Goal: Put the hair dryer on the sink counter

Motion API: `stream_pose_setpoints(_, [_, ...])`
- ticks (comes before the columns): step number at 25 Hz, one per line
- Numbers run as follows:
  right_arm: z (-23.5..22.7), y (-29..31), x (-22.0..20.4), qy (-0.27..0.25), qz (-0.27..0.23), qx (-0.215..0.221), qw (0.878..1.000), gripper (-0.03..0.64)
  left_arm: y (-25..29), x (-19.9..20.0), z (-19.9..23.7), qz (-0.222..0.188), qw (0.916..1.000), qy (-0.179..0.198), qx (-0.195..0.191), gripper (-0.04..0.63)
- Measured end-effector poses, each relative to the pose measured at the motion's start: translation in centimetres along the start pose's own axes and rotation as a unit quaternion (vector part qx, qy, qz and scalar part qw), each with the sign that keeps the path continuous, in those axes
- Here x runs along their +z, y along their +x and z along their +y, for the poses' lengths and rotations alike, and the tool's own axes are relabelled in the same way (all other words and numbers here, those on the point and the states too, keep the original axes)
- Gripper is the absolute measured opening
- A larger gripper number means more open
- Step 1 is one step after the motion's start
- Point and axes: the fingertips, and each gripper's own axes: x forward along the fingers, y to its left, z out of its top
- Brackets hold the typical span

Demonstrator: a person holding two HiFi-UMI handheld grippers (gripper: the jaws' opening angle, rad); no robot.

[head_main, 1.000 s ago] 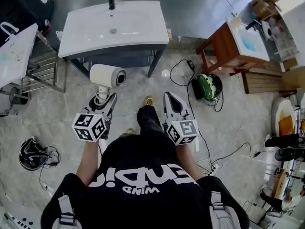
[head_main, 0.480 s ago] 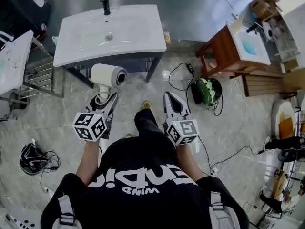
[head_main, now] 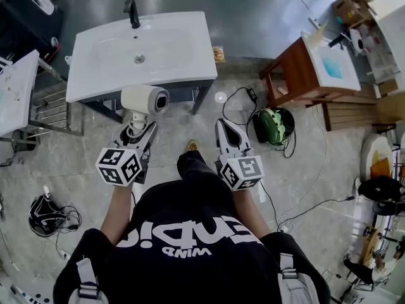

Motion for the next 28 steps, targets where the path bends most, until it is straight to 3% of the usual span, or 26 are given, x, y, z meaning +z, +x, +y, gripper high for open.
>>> stream_pose_setpoints(17, [-8.4,6.7,3.2,-0.004,0.015,0.041,0.999,0.018,8.7,4.1,-1.2,-0.010,0.9994,-0.014,0.029,0.264])
stream_pose_setpoints(28, [-11.0,10.1,3.6,-0.008,0.029,0.073,0.997,0.018,12.0,6.8,-0.9,-0.023,0.9984,0.007,0.052,0.264])
